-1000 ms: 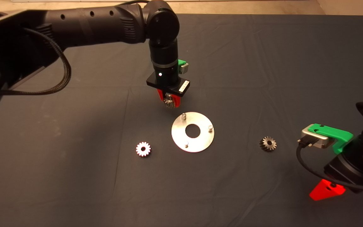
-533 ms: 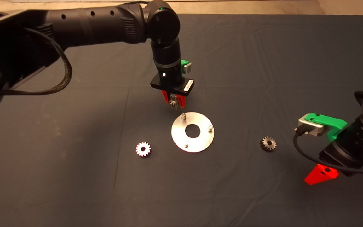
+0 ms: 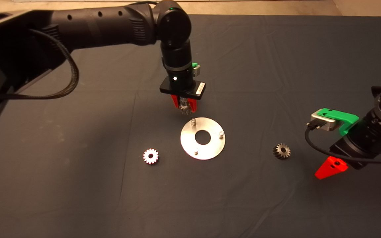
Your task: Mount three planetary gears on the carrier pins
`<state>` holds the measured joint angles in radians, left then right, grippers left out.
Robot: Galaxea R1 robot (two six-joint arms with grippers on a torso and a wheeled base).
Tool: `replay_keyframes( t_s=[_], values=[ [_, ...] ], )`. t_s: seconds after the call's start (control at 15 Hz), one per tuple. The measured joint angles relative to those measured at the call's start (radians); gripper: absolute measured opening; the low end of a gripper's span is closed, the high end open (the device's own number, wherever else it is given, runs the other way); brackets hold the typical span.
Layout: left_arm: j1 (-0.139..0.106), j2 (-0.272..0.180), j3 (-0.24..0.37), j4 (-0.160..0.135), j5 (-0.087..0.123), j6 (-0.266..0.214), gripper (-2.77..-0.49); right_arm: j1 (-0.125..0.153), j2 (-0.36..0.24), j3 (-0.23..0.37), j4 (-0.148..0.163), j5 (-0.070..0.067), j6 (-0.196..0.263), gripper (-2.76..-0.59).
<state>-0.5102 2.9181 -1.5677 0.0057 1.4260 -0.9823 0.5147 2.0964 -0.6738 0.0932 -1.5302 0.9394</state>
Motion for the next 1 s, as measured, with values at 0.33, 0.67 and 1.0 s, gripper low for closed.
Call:
replay_keyframes(
  t_s=[0.33,0.67,1.0],
  values=[
    [0.0,0.004,-0.004,0.001,-0.004,-0.028,-2.37,-0.013,-0.012,-0.002,-0.001,0.0,-0.004,-0.6],
    [0.005,0.004,-0.008,0.002,-0.003,-0.076,-2.38,-0.019,-0.022,-0.001,-0.004,-0.002,-0.006,-0.6],
    [0.047,-0.002,-0.008,0.047,-0.004,-0.082,-2.38,-0.021,-0.022,0.003,-0.005,-0.001,-0.007,-0.6]
  ],
)
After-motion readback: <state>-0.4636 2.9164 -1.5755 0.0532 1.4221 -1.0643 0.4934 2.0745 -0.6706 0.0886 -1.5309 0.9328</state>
